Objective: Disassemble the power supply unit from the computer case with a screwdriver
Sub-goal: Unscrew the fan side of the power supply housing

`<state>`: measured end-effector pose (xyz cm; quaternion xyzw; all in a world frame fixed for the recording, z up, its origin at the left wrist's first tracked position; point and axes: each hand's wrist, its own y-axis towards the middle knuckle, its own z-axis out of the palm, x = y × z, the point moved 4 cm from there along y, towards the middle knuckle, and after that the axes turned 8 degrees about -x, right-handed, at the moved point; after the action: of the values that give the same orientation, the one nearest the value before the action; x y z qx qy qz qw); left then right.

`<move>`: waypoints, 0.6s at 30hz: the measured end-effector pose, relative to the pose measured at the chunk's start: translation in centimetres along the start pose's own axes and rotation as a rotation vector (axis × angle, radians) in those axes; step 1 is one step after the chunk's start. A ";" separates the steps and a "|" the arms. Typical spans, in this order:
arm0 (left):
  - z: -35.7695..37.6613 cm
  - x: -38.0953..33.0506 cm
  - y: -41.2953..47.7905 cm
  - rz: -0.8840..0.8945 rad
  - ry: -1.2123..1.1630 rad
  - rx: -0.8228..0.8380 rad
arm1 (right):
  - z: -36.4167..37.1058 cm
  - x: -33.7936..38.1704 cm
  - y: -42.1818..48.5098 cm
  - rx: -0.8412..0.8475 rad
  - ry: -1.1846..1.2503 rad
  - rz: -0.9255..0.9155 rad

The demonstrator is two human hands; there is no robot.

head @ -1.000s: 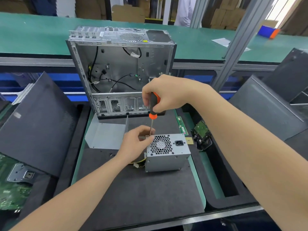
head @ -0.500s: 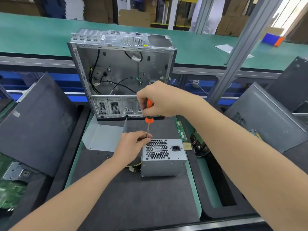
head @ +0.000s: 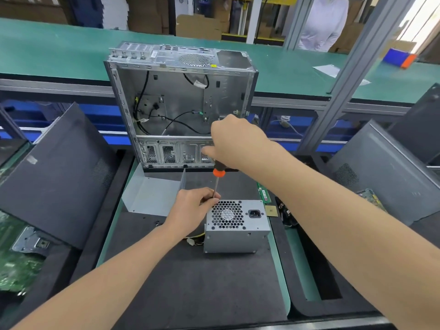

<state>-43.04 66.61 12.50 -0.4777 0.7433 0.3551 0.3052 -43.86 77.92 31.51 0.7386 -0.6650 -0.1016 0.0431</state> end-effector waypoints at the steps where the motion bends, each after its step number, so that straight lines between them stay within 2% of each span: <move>1: -0.1 0.0 0.0 0.000 -0.006 0.009 | 0.0 -0.2 0.2 0.023 0.041 -0.050; 6: -0.2 -0.1 -0.1 0.022 -0.002 -0.001 | -1.2 -0.6 -0.1 0.154 0.223 -0.342; 13: 0.1 0.0 -0.3 0.034 -0.004 -0.039 | -2.0 -0.8 -0.2 0.267 0.246 -0.481; 16: 0.1 -0.1 -0.3 0.043 0.014 -0.058 | -1.8 -0.4 -0.6 0.187 0.217 -0.425; 18: 0.1 -0.1 -0.3 0.036 0.025 -0.058 | -1.4 -0.4 -0.6 -0.001 0.056 -0.224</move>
<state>-42.69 66.65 12.43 -0.4772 0.7449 0.3761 0.2756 -43.01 78.28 32.74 0.8107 -0.5770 -0.0854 0.0503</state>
